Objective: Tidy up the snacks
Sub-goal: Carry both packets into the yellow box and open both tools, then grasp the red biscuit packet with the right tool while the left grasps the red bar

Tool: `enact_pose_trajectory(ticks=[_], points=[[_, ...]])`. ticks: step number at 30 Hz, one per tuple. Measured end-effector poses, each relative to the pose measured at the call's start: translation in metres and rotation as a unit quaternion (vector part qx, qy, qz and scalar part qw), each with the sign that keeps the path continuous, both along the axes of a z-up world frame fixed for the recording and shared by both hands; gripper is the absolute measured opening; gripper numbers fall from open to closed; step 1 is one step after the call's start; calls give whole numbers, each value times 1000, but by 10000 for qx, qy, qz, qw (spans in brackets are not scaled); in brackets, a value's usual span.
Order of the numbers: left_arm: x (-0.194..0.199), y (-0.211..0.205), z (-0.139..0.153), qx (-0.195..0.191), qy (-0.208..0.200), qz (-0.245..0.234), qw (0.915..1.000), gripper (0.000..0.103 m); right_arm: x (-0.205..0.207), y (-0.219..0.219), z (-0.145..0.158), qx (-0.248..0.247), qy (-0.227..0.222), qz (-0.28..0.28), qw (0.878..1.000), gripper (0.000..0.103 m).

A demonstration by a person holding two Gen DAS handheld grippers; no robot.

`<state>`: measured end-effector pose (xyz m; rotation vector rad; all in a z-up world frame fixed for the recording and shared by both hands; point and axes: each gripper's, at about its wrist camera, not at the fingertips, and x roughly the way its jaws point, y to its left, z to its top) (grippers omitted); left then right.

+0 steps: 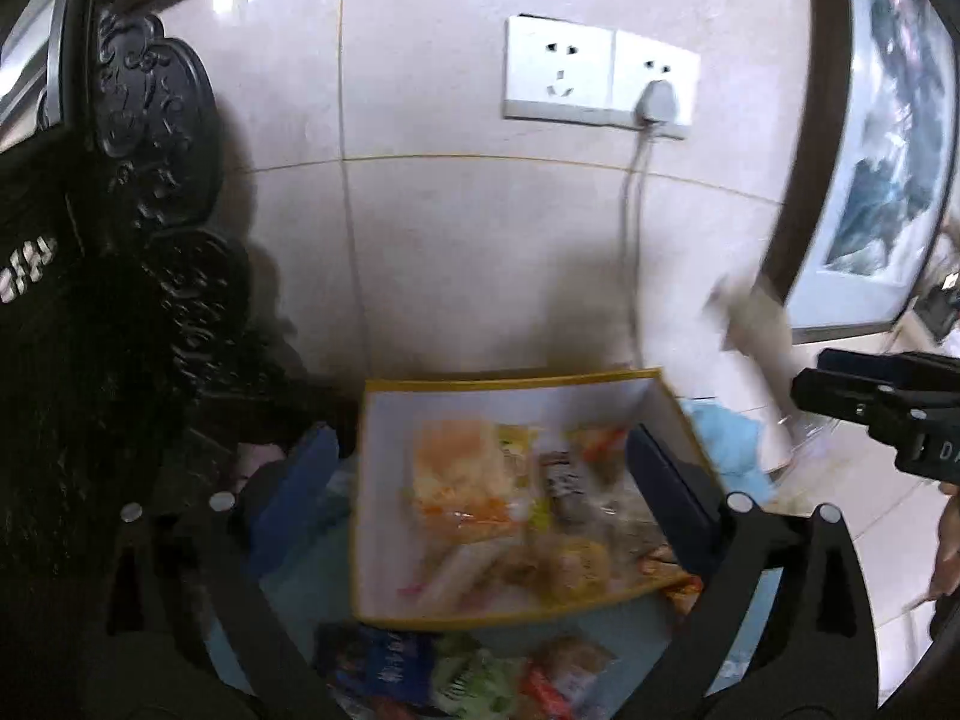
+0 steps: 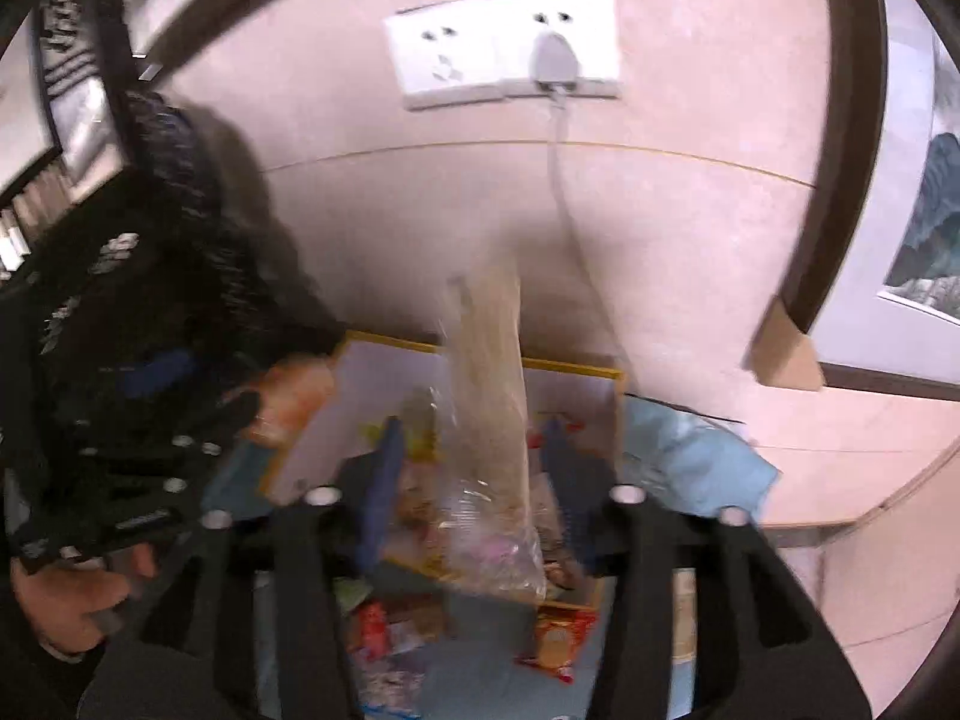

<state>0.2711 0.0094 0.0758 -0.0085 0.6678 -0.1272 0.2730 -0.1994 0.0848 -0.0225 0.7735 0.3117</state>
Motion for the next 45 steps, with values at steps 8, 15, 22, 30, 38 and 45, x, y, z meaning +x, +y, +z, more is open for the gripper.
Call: enact_pose_trajectory(ticks=[8,15,22,30,38,45], points=[[-23,23,-15,-65,-56,203,9998,99,-21,-9,-23,-39,-57,48,10000,52],[-57,31,-31,-96,-3,455,9989,99,-51,-13,-36,-3,49,87,10000,55],[-118,40,-122,-165,720,583,9956,101,-92,-27,-104,-108,644,-181,9977,62],[-153,55,-216,10,1552,752,9850,101,-105,-52,-216,-540,1543,-909,9824,62],[-142,56,-240,89,1594,673,9849,101,-83,-45,-239,-801,1425,-990,9816,62],[-126,44,-268,203,1790,663,9814,101,-53,-44,-260,-862,1546,-1167,9773,62]])
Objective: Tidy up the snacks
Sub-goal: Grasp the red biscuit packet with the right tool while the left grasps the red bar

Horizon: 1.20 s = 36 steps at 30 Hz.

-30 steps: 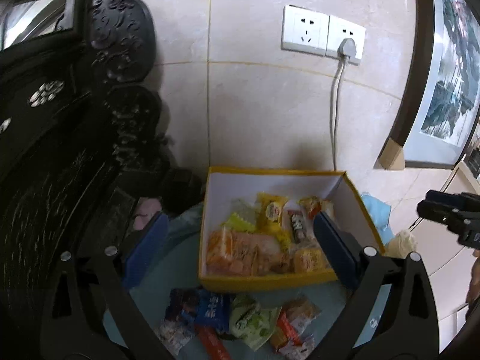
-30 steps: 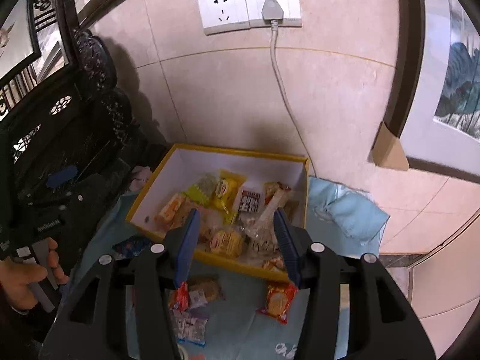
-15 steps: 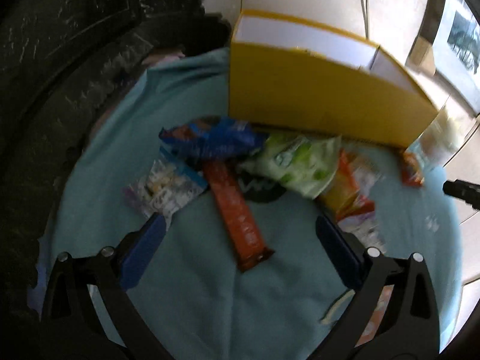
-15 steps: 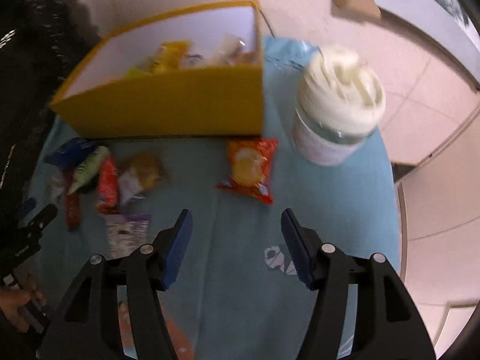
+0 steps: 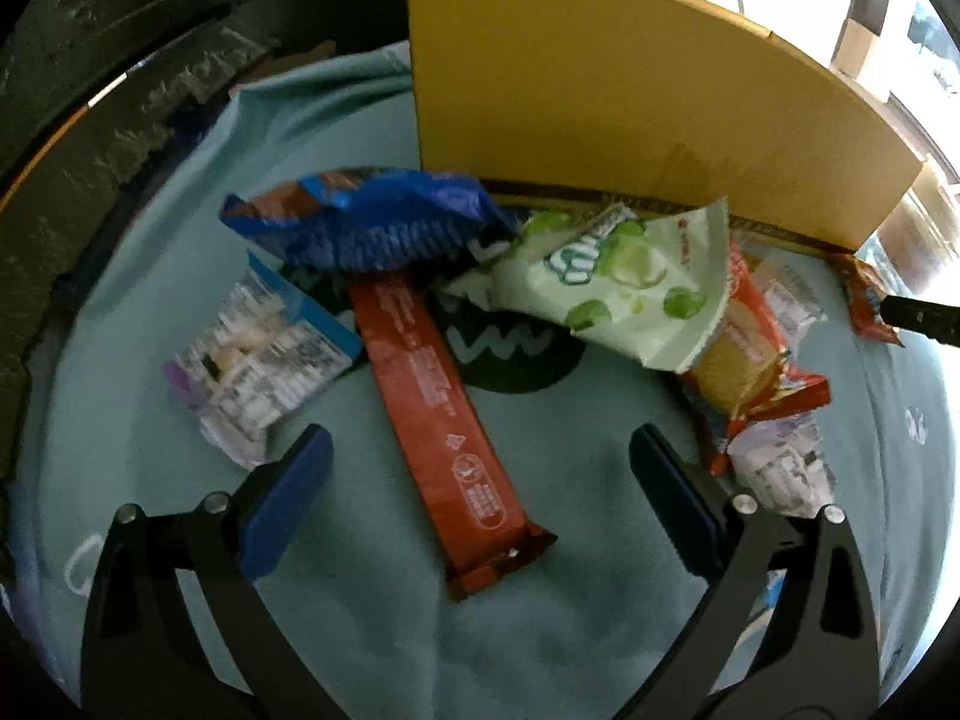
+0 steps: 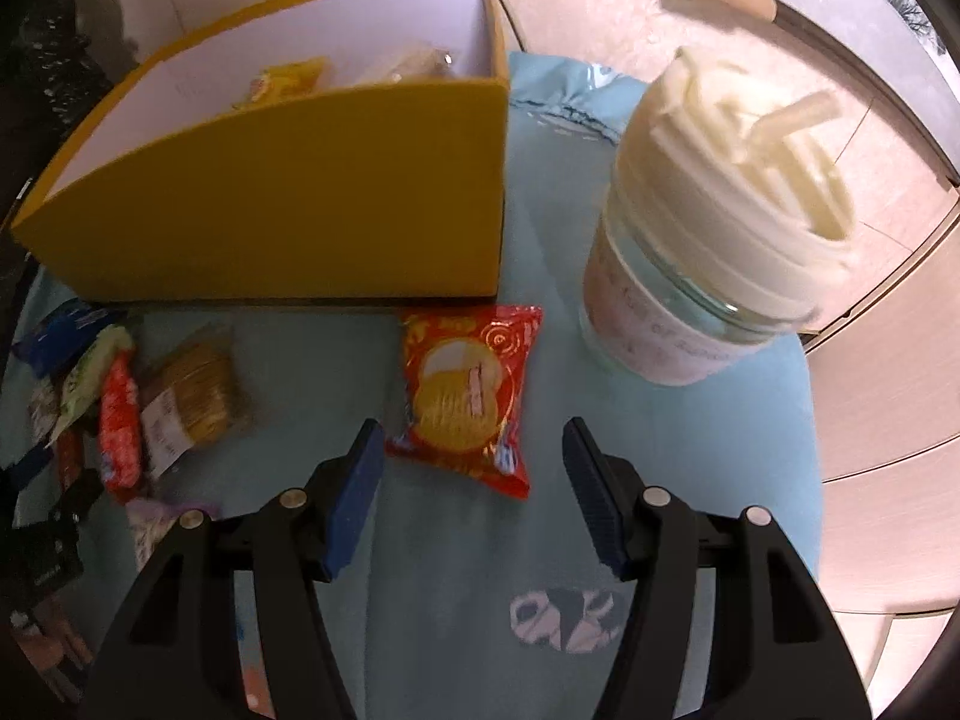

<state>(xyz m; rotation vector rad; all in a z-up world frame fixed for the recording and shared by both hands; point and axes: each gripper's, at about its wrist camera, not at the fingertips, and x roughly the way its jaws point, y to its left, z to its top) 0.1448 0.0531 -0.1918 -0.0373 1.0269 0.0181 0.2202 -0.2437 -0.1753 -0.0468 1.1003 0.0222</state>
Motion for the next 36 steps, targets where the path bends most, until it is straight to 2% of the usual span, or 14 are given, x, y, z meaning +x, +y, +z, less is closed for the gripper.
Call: enact_pose_trajectory(ticks=[2,6,7,8,9,11,14,19,24,27,33,36], points=[[2,-2,-6,74,32,-12,10000,101,8,3,-4,-32,9,4,10000,62],[4,-4,-7,95,-150,26,9998,101,18,14,-25,-241,149,107,9995,63],[4,-5,-7,62,-171,-21,9998,96,17,15,-24,-280,95,133,9995,60],[4,-6,-5,41,-247,-143,9996,71,16,16,-24,-223,112,214,9995,52],[1,-7,-1,70,-370,-282,9989,51,14,17,-22,-93,96,373,9992,44],[-1,-5,1,-71,-375,-339,9987,36,5,24,-17,-147,-11,695,9975,44],[-10,2,5,-403,-406,-316,9979,24,-11,25,-5,6,-230,831,9963,44],[-28,-3,10,-559,-464,-440,9964,24,-39,21,7,218,-332,895,9952,44],[-42,-11,21,-525,-569,-568,9954,24,-58,19,17,330,-415,977,9938,44],[-50,-15,37,-467,-759,-606,9942,24,-70,16,26,410,-554,1069,9919,44],[-63,-21,88,-706,-1264,-635,9874,24,-79,22,73,654,-959,1211,9858,44],[-57,-22,117,-809,-1509,-634,9832,24,-82,27,102,771,-1210,1269,9815,44]])
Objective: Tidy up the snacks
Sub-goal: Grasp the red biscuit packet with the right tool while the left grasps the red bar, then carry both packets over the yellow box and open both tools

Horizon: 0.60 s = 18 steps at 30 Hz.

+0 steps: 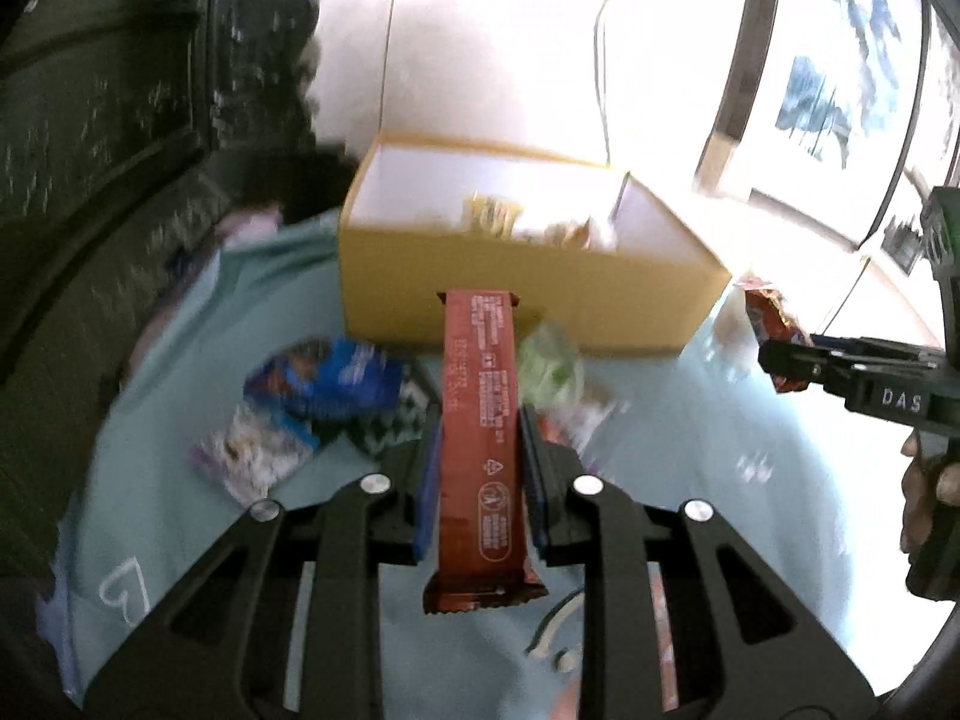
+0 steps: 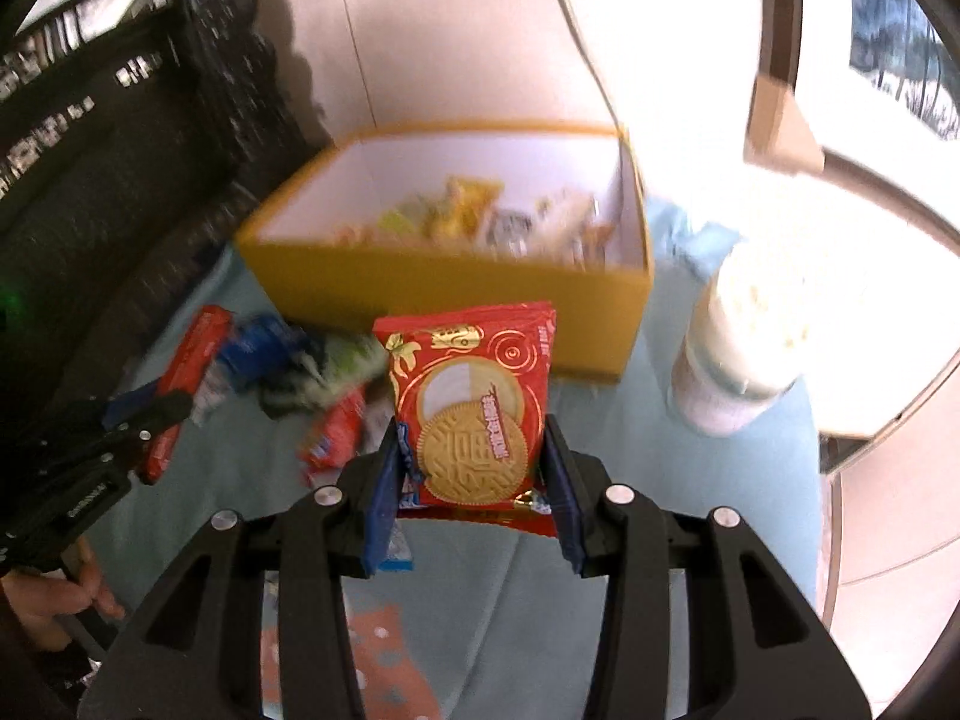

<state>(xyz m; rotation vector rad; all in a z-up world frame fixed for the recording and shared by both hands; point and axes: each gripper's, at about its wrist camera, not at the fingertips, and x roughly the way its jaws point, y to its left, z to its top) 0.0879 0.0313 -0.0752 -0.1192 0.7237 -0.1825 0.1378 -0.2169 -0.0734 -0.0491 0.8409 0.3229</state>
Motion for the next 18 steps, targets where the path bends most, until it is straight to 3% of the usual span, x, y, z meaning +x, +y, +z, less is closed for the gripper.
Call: enact_pose_trajectory(ticks=[9,14,18], points=[[48,-22,103,-64,-677,-141,9976,24,29,10,105,163,-733,42,9972,44],[92,-33,154,53,-861,-264,9959,24,52,4,148,171,-945,-45,9954,44],[118,-41,171,200,-952,-297,9948,24,72,7,164,87,-1031,-93,9946,44]])
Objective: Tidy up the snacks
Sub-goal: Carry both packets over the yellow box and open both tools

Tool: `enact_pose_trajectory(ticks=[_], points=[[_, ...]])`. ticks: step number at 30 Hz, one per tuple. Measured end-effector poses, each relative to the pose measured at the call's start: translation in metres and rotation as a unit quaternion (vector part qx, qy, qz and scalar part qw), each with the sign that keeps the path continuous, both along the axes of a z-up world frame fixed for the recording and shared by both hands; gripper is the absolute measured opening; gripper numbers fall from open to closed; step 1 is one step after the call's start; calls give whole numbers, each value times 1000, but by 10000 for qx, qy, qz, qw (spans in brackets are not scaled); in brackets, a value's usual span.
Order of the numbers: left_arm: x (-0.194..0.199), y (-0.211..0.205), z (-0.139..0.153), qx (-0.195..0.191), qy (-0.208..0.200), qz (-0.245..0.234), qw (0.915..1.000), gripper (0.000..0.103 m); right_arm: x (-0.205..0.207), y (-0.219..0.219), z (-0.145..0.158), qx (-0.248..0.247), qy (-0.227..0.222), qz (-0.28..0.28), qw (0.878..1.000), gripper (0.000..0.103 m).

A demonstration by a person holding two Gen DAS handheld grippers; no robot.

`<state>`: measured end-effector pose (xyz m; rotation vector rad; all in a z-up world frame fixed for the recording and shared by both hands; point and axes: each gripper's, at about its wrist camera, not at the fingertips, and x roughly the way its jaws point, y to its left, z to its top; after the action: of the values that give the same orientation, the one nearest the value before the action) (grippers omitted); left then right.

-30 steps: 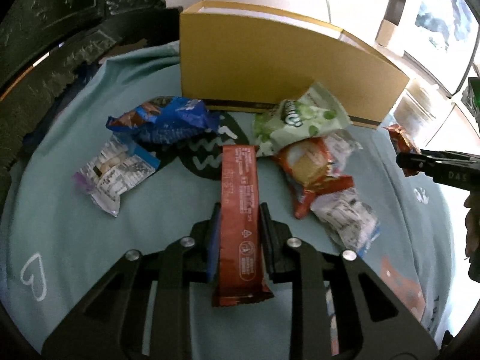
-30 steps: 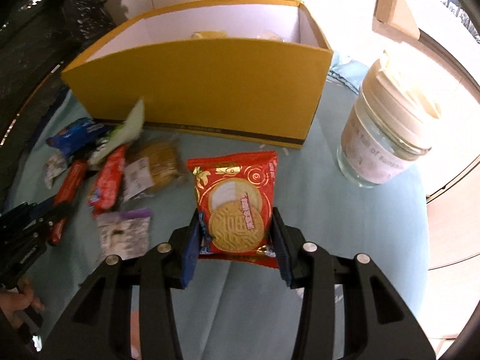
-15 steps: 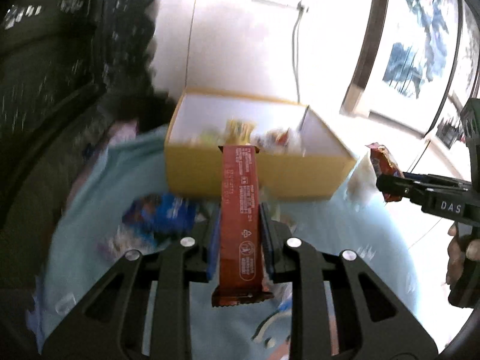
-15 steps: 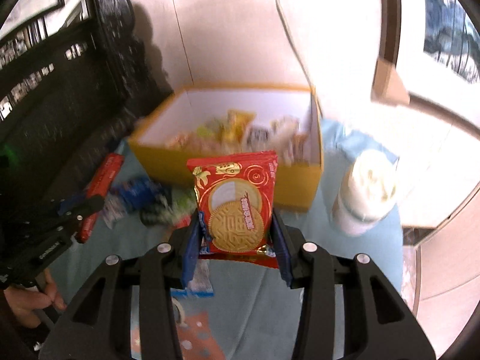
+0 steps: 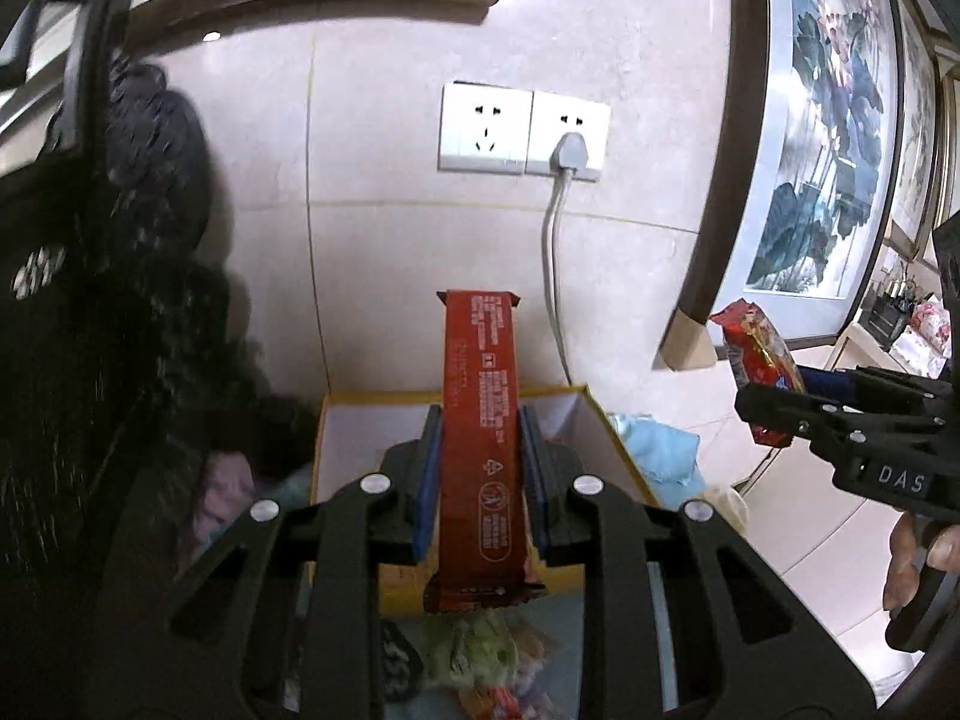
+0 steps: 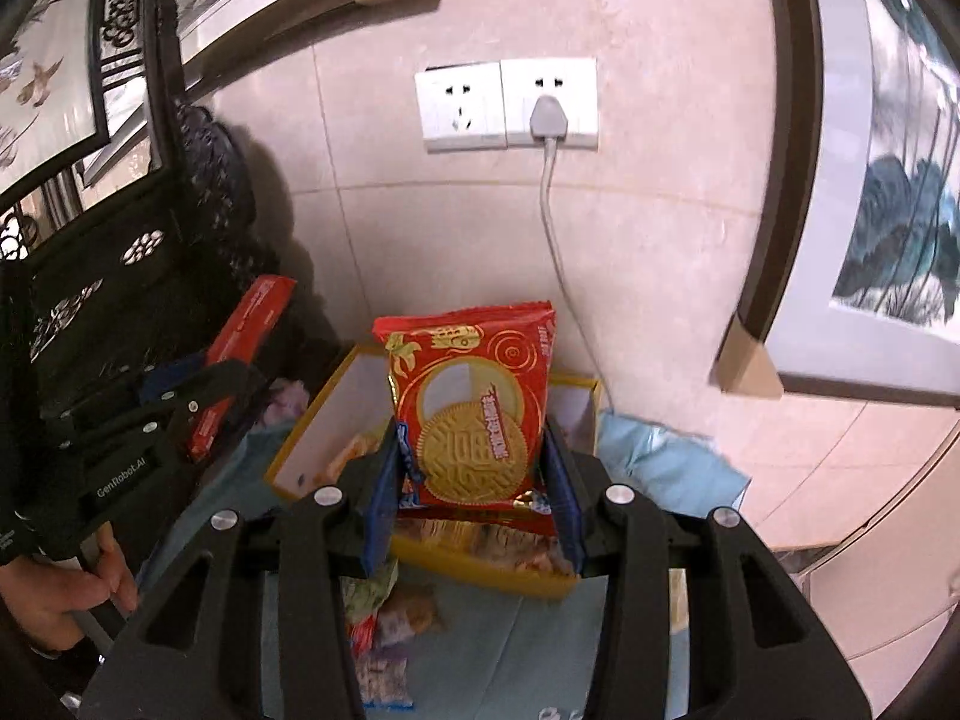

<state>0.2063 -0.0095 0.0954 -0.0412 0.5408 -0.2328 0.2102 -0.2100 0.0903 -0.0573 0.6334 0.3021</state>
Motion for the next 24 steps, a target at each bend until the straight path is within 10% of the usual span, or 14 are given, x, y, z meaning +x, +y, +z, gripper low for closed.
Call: enact_pose_trajectory(ticks=[6,7,8,24], points=[[46,-6,-4,228,53,68,9997,36,42,4,-3,9,33,-56,10000,44],[52,-7,-8,244,93,106,9996,85,54,7,-9,-26,159,-64,9998,48],[61,-6,-14,300,88,212,9993,101,65,8,-15,-79,326,-126,9994,53],[8,75,-116,227,674,1059,9918,101,9,22,-122,-288,1093,131,9935,63]])
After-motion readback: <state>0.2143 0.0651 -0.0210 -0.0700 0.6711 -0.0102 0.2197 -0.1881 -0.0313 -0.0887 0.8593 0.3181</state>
